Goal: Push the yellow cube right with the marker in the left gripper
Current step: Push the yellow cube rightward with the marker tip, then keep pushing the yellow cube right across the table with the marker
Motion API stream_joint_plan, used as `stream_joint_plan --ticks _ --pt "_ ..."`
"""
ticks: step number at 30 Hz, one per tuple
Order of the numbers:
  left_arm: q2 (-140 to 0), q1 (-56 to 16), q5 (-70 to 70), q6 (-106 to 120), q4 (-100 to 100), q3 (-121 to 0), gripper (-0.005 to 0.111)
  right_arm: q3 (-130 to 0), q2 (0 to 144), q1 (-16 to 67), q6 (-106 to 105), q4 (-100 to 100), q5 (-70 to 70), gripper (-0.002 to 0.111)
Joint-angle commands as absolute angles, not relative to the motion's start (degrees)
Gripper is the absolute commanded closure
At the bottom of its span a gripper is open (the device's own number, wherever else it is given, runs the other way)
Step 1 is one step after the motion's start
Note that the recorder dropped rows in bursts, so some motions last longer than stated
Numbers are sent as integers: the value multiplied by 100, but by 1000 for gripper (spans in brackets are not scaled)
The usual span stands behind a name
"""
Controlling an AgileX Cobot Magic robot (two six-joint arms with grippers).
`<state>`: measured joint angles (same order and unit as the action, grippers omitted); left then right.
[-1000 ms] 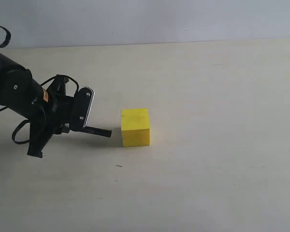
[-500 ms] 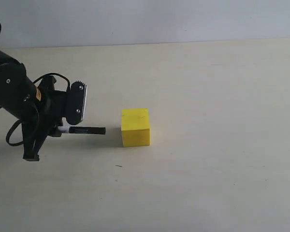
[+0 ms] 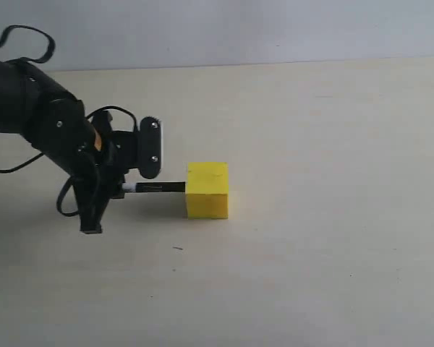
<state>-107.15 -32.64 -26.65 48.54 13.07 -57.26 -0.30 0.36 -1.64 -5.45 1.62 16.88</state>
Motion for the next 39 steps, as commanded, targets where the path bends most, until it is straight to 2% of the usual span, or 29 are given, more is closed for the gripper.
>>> stream_joint_plan --ticks 1,7,11,16,20,31,39 --pt "-10828 -3675 -2741 4703 1288 -6018 107 0 0 -197 -574 156 1625 108" --pt "-10828 -3420 -3303 4270 1639 -6030 107 0 0 -197 -574 156 1625 108" --pt "-10828 -3317 -3172 4256 1639 -6030 107 0 0 -197 -574 156 1625 108" --pt "-10862 -3733 -2406 4256 1522 -6045 107 0 0 -197 -574 156 1625 108" --pt "-10885 -4185 -2362 4269 1598 -6183 107 0 0 -197 -574 156 1625 108" --pt "-10864 -3774 -3432 3804 2019 -6231 107 0 0 -197 -574 156 1625 108" --pt "-10913 -4068 -2718 3702 1870 -6316 107 0 0 -197 -574 156 1625 108"
